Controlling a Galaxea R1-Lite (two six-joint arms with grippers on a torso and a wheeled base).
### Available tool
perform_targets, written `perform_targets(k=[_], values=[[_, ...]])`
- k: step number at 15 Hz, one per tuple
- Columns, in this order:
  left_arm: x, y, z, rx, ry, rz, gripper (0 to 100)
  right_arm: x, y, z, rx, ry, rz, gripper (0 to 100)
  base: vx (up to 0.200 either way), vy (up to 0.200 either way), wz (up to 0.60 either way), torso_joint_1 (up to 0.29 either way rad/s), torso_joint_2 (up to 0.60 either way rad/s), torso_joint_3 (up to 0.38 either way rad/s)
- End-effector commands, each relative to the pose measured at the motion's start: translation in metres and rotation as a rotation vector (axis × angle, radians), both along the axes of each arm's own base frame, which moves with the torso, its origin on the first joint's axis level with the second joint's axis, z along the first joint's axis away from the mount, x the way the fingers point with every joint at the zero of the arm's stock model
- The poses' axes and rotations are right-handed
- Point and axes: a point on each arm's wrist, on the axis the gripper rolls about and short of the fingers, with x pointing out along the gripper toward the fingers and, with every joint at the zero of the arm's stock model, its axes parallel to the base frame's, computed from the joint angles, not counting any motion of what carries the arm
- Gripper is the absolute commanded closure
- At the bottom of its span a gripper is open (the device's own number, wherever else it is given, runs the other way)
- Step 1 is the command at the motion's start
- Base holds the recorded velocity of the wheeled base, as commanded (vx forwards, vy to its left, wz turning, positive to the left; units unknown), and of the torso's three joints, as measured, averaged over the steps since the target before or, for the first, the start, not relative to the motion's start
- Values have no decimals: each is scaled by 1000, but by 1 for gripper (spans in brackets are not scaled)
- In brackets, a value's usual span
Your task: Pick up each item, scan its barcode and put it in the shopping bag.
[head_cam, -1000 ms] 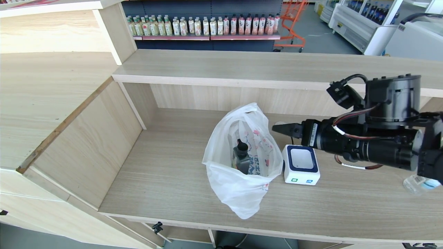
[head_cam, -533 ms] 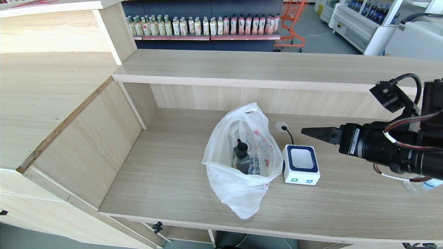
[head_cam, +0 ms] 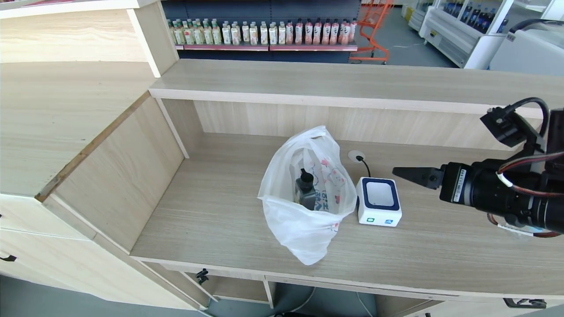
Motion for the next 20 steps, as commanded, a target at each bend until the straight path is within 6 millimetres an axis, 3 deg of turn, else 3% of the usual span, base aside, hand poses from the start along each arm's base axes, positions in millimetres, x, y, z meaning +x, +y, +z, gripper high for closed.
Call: perform_targets(k=[1, 20], values=[[0, 0, 0, 1, 2, 1, 0, 1, -4, -1, -20, -5, -29, 0, 0, -200, 0, 12, 12, -2], [0, 0, 0, -1, 2, 1, 0, -17, -31, -41, -106, 111, -144, 0, 0, -189, 0, 4, 2, 2]])
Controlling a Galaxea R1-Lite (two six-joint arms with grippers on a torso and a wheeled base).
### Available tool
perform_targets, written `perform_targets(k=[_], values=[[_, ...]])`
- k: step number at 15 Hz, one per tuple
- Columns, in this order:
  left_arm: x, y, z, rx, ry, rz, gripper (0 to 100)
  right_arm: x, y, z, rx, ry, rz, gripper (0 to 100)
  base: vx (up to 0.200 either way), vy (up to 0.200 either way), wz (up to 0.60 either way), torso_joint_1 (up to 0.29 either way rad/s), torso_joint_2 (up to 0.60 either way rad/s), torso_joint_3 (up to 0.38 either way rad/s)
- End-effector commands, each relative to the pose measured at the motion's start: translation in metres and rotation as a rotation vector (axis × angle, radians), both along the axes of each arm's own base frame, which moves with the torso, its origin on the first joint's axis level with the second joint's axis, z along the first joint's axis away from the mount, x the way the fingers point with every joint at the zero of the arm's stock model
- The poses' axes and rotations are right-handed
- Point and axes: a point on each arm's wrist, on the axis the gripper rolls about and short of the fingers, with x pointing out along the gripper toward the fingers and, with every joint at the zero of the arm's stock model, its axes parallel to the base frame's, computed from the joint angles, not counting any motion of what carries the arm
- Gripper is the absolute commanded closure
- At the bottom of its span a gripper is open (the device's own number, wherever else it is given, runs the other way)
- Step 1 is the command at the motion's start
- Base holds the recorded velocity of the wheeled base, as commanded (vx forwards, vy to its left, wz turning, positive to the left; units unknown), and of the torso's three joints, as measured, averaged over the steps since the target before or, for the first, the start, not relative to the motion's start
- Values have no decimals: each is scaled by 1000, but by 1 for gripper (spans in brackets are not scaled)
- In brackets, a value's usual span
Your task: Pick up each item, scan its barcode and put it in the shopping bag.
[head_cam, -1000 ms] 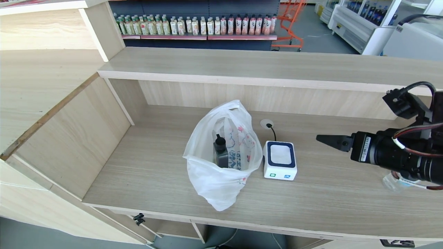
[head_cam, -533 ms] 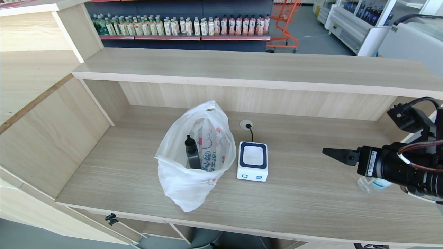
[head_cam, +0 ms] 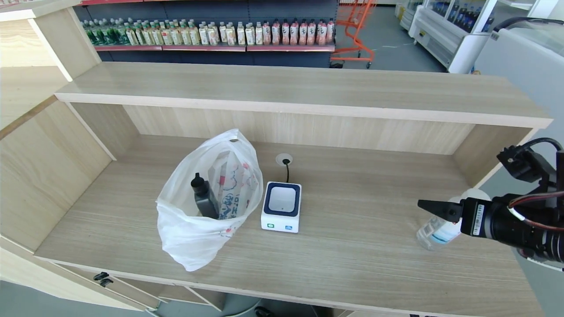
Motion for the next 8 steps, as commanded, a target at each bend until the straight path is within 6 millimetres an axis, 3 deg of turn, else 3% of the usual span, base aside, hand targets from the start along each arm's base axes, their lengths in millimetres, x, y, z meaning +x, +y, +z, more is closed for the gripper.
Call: perform_targets(k=[1, 8], values=[[0, 0, 0, 1, 2, 1, 0, 0, -3, -6, -10, 22, -21, 0, 0, 0, 0, 0, 0, 0], [0, 0, 0, -1, 2, 1, 0, 15, -4, -46, -168, 166, -205, 0, 0, 0, 0, 0, 0, 0]])
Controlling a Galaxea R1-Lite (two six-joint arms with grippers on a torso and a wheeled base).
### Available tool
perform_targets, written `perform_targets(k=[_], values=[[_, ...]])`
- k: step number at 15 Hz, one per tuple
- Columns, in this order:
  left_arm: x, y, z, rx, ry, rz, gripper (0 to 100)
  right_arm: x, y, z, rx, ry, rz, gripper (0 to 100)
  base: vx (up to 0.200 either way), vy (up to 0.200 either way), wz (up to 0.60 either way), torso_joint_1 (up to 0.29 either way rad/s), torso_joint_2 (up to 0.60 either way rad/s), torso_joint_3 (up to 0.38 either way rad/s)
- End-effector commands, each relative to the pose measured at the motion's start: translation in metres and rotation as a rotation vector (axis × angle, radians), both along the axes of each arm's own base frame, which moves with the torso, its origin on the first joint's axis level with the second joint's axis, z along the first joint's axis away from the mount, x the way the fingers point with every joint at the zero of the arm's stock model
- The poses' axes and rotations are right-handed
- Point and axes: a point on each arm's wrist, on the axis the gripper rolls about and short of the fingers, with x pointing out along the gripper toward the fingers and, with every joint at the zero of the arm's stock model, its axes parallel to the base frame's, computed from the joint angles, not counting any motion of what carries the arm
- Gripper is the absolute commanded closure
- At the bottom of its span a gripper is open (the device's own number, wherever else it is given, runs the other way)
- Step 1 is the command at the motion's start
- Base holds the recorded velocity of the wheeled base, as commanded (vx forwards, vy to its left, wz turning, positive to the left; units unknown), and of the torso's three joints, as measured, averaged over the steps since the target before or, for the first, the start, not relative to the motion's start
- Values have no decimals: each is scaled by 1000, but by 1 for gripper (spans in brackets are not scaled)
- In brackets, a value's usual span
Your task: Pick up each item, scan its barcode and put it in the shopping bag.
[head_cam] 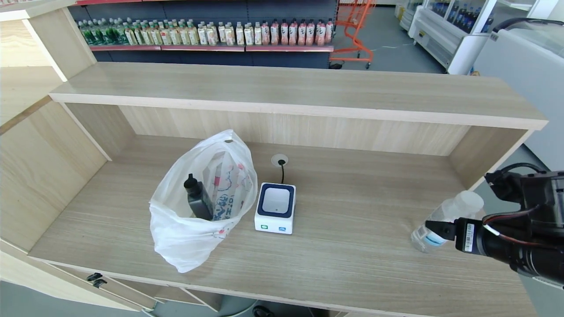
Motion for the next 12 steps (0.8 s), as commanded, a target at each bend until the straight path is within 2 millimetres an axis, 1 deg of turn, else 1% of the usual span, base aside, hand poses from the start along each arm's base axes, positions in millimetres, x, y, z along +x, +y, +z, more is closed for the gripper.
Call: perform_targets(k=[1, 3, 5, 8, 12], values=[[0, 0, 0, 0, 2, 1, 0, 10, 2, -14, -31, 58, -20, 0, 0, 0, 0, 0, 0, 0], [0, 0, 0, 0, 2, 1, 0, 15, 3, -21, -57, 82, -42, 0, 0, 0, 0, 0, 0, 0], [0, 0, 0, 0, 2, 1, 0, 19, 4, -22, -56, 71, -41, 0, 0, 0, 0, 0, 0, 0], [0, 0, 0, 0, 2, 1, 0, 35, 8, -29, -64, 20, -23, 0, 0, 0, 0, 0, 0, 0], [0, 0, 0, 0, 2, 1, 0, 45, 12, -34, -98, -9, 14, 0, 0, 0, 0, 0, 0, 0]])
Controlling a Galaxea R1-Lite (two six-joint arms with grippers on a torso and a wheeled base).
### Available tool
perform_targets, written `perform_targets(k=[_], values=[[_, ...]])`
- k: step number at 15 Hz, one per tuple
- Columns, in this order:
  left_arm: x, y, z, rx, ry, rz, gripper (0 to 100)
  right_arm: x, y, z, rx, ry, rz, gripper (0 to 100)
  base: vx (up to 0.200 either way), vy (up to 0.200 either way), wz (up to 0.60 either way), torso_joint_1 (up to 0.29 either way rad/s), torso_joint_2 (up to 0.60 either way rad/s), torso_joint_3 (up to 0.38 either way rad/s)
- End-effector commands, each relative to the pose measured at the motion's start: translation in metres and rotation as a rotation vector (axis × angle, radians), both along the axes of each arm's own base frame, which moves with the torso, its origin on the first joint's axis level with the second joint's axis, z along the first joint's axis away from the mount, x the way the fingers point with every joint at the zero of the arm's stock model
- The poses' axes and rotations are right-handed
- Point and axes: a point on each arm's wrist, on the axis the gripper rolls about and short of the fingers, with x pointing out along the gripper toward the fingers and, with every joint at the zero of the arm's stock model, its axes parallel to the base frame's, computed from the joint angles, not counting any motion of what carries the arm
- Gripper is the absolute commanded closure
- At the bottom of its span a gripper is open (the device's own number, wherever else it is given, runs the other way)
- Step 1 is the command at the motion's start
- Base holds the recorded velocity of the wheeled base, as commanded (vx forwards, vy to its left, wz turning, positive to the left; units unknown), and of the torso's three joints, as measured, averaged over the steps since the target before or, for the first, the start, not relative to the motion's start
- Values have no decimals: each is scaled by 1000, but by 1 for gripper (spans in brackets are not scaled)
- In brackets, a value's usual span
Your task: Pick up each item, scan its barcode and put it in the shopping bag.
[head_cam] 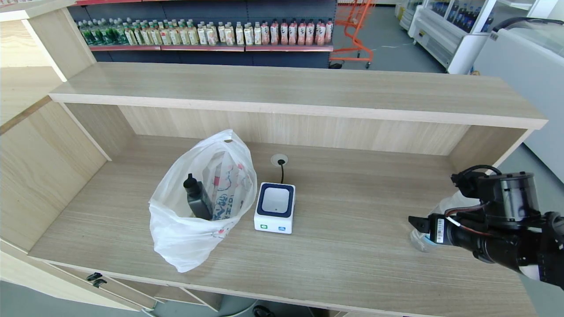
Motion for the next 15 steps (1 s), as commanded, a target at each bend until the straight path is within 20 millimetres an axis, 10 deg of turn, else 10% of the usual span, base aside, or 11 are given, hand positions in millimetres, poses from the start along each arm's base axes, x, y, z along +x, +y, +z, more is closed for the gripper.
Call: perform_targets(k=[1, 12, 13, 15], values=[[0, 0, 0, 0, 2, 1, 0, 7, 2, -9, -10, 15, 5, 0, 0, 0, 0, 0, 0, 0], [0, 0, 0, 0, 2, 1, 0, 19, 5, -16, -90, -52, 63, 0, 0, 0, 0, 0, 0, 0], [0, 0, 0, 0, 2, 1, 0, 21, 5, -19, -90, -49, 62, 100, 0, 0, 0, 0, 0, 0], [0, 0, 0, 1, 2, 1, 0, 28, 5, -23, -87, -71, 55, 100, 0, 0, 0, 0, 0, 0]])
